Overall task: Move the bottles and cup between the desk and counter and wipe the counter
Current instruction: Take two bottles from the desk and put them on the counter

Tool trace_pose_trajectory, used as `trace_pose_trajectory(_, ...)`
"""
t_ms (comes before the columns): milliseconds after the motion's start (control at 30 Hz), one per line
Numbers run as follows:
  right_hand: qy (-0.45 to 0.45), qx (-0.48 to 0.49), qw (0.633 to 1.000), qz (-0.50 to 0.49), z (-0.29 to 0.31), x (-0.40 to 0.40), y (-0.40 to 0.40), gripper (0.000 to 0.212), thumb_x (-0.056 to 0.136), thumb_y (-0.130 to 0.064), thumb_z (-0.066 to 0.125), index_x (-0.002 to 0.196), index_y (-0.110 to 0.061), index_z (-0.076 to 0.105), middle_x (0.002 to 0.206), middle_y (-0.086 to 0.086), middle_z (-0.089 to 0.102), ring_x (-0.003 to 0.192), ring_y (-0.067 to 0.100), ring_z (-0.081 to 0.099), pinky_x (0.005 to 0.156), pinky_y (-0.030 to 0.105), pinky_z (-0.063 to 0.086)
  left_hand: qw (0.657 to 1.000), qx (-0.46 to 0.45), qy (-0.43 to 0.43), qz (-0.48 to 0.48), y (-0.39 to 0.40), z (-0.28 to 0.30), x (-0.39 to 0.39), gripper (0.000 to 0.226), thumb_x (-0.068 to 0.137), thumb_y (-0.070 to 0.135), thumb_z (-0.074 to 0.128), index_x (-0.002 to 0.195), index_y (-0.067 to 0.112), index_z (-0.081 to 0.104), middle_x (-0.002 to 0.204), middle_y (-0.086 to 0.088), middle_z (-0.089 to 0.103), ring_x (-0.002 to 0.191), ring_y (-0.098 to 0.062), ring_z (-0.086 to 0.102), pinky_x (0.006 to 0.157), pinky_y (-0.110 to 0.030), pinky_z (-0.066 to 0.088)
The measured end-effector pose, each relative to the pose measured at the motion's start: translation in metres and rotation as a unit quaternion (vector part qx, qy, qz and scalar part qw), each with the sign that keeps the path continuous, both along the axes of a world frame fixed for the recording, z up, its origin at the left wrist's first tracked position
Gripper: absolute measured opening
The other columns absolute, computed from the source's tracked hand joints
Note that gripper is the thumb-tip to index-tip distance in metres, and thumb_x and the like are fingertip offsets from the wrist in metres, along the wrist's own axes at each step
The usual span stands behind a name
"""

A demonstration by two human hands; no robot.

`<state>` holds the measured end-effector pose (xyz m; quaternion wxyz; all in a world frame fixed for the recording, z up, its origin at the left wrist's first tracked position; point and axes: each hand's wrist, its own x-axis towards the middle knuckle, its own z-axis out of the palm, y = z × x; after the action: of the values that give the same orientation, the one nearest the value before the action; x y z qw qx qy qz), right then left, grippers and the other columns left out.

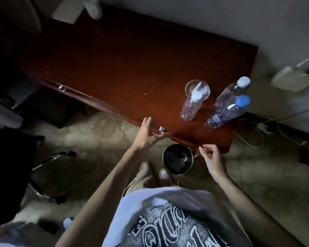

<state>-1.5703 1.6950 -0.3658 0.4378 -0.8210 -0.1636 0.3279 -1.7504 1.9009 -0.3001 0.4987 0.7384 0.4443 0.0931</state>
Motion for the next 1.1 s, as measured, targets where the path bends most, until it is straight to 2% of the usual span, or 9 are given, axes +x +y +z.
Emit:
trace_pose_trajectory(200, -0.089, -0.015, 0.980, -0.178, 0.018, 0.007, 0.011, 0.076, 0.067, -0.036, 0.085, 0.125, -0.011, 0.043, 0.119, -0.003, 0.046, 0.101, 0.015, 0.057, 0.087, 0.027, 0.049, 0.988, 0.048, -0.023, -0.142, 0.046, 0.003, 0.085, 0.103, 0.048, 0.054, 0.088, 0.135, 0.022, 0.043, 0.119, 0.007, 0.041, 0.112, -0.010, 0.050, 0.095, -0.029, 0.048)
trace_pose_trajectory(400, -0.109, 0.051, 0.960, -0.254, 0.042, 0.033, 0.057, 0.108, 0.051, -0.028, 0.094, 0.138, -0.008, 0.034, 0.134, -0.003, 0.035, 0.123, 0.017, 0.047, 0.101, 0.026, 0.043, 0.972, 0.095, -0.005, -0.217, 0.059, -0.006, 0.126, 0.078, 0.055, 0.049, 0.087, 0.119, 0.022, 0.051, 0.105, 0.012, 0.048, 0.098, -0.014, 0.058, 0.078, -0.035, 0.054)
trace_pose_trajectory(500, -0.105, 0.043, 0.959, -0.260, 0.050, 0.044, 0.081, 0.112, 0.049, -0.036, 0.092, 0.139, -0.014, 0.029, 0.137, -0.005, 0.039, 0.127, 0.017, 0.045, 0.107, 0.034, 0.040, 0.969, 0.087, -0.009, -0.231, 0.058, -0.004, 0.134, 0.069, 0.062, 0.051, 0.080, 0.118, 0.021, 0.052, 0.105, 0.013, 0.052, 0.096, -0.015, 0.062, 0.070, -0.024, 0.048)
trace_pose_trajectory(600, -0.100, 0.036, 0.950, -0.295, 0.047, 0.055, 0.096, 0.095, 0.054, -0.046, 0.084, 0.132, -0.021, 0.037, 0.129, 0.002, 0.056, 0.118, 0.022, 0.054, 0.103, 0.040, 0.045, 0.971, 0.056, -0.049, -0.229, 0.052, 0.005, 0.140, 0.075, 0.065, 0.067, 0.055, 0.120, 0.017, 0.055, 0.110, 0.006, 0.059, 0.096, -0.010, 0.060, 0.075, -0.023, 0.047)
trace_pose_trajectory(733, -0.098, 0.051, 0.945, -0.308, 0.052, 0.055, 0.086, 0.069, 0.057, -0.050, 0.081, 0.112, -0.024, 0.048, 0.108, -0.001, 0.065, 0.099, 0.017, 0.064, 0.089, 0.037, 0.052, 0.972, 0.018, -0.078, -0.222, 0.053, -0.003, 0.143, 0.067, 0.063, 0.052, 0.085, 0.118, 0.031, 0.052, 0.115, 0.008, 0.063, 0.095, 0.000, 0.066, 0.076, -0.024, 0.058)
trace_pose_trajectory(833, -0.084, 0.088, 0.918, -0.377, 0.048, 0.041, 0.047, 0.066, 0.062, -0.031, 0.086, 0.115, -0.016, 0.051, 0.108, 0.003, 0.066, 0.096, 0.016, 0.066, 0.086, 0.030, 0.051, 0.969, -0.022, -0.088, -0.228, 0.038, -0.001, 0.154, 0.085, 0.056, 0.064, 0.084, 0.128, 0.037, 0.047, 0.126, 0.007, 0.063, 0.108, -0.012, 0.066, 0.088, -0.037, 0.058)
trace_pose_trajectory(933, -0.063, 0.090, 0.891, -0.440, 0.053, 0.019, -0.006, 0.051, 0.070, -0.018, 0.084, 0.111, -0.018, 0.052, 0.100, -0.003, 0.065, 0.084, -0.001, 0.064, 0.079, 0.030, 0.052, 0.952, -0.055, -0.087, -0.289, 0.000, 0.008, 0.168, 0.066, 0.061, 0.059, 0.083, 0.116, 0.039, 0.051, 0.116, 0.007, 0.067, 0.103, -0.008, 0.067, 0.086, -0.034, 0.057)
trace_pose_trajectory(1000, -0.070, 0.069, 0.875, -0.474, 0.058, 0.004, -0.044, 0.044, 0.076, -0.012, 0.080, 0.097, -0.033, 0.047, 0.091, -0.011, 0.058, 0.073, -0.012, 0.057, 0.068, 0.021, 0.047, 0.937, -0.076, -0.077, -0.331, -0.032, 0.015, 0.178, 0.063, 0.061, 0.057, 0.083, 0.112, 0.035, 0.053, 0.110, 0.008, 0.069, 0.099, -0.007, 0.067, 0.084, -0.033, 0.057)
trace_pose_trajectory(1100, -0.077, 0.059, 0.838, -0.537, 0.063, -0.015, -0.096, 0.042, 0.074, -0.011, 0.082, 0.097, -0.022, 0.049, 0.094, 0.003, 0.062, 0.072, -0.008, 0.059, 0.060, 0.005, 0.044, 0.913, -0.112, -0.058, -0.387, -0.085, 0.014, 0.195, 0.061, 0.064, 0.049, 0.086, 0.113, 0.027, 0.056, 0.104, 0.006, 0.071, 0.093, -0.011, 0.071, 0.084, -0.037, 0.059)
